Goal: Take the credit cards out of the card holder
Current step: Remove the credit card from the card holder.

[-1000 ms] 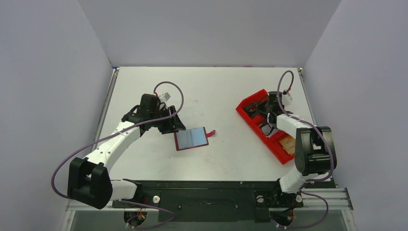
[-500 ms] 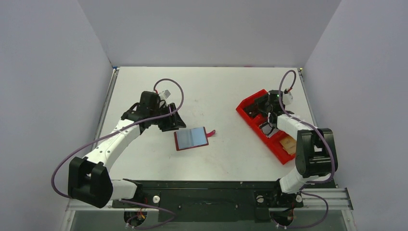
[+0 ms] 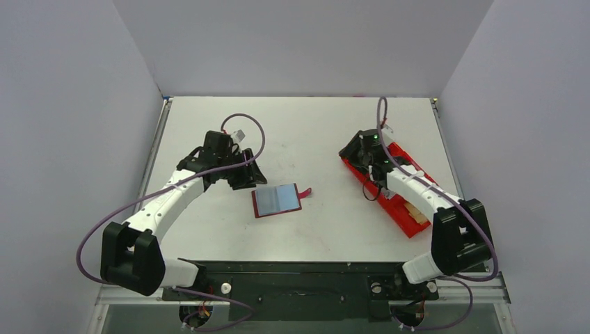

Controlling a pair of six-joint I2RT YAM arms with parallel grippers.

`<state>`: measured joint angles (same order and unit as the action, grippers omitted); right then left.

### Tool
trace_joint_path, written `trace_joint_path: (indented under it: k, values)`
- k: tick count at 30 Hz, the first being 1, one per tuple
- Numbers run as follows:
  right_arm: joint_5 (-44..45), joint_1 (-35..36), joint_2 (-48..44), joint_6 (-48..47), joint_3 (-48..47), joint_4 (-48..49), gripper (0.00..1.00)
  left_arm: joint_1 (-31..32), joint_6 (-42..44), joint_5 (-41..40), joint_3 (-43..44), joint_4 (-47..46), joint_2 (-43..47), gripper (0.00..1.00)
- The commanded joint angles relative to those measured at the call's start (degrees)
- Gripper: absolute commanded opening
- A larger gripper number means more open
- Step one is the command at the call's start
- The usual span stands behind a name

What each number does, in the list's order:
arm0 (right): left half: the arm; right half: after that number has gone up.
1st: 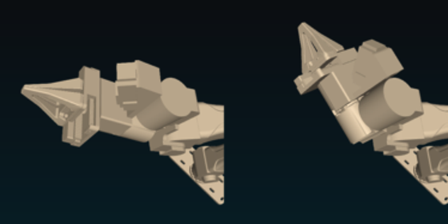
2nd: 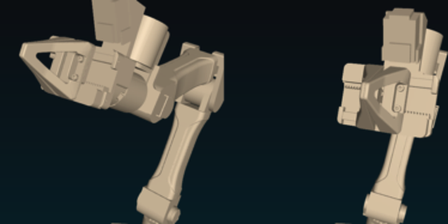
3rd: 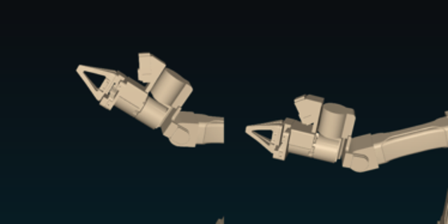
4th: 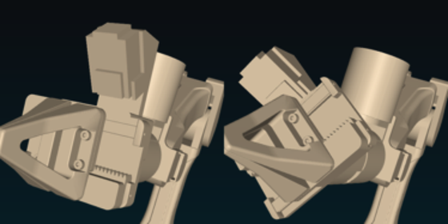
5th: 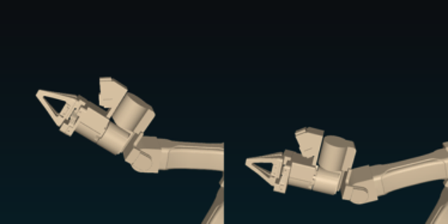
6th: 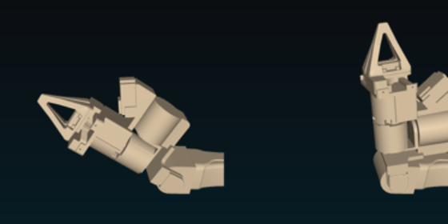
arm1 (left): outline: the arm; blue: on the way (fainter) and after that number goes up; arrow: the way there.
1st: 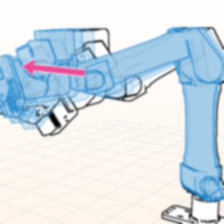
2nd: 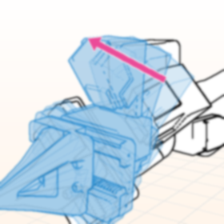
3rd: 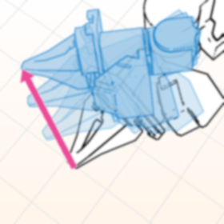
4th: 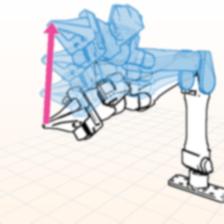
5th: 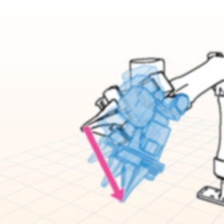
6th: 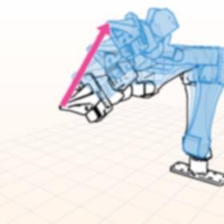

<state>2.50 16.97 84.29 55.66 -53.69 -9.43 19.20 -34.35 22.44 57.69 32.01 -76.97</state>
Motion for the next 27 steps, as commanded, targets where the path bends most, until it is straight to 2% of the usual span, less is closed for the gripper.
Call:
trace_joint_path:
  k: [1,6,13,19,27]
  values:
    - [0.9,9.8,-0.8,-7.2,-4.3,-5.0,0.52,-1.7,-1.2,-6.6,2.1,1.6,-0.2,0.45]
    - [1.9,23.6,6.7,-10.7,-12.0,-7.8,0.52,-5.7,-1.9,-13.6,0.8,3.2,-1.1,0.45]
    - [2.4,34.1,20.2,-13.2,-25.5,-11.4,0.51,-10.1,-1.1,-16.1,-0.4,4.1,-1.9,0.46]
    - [5.5,37.9,29.8,-13.5,-33.3,-16.9,0.51,-11.8,-0.6,-16.0,-1.6,4.4,-0.4,0.46]
    - [7.6,39.7,33.9,-14.5,-36.7,-20.7,0.52,-12.7,0.0,-15.5,-1.9,4.5,0.4,0.46]
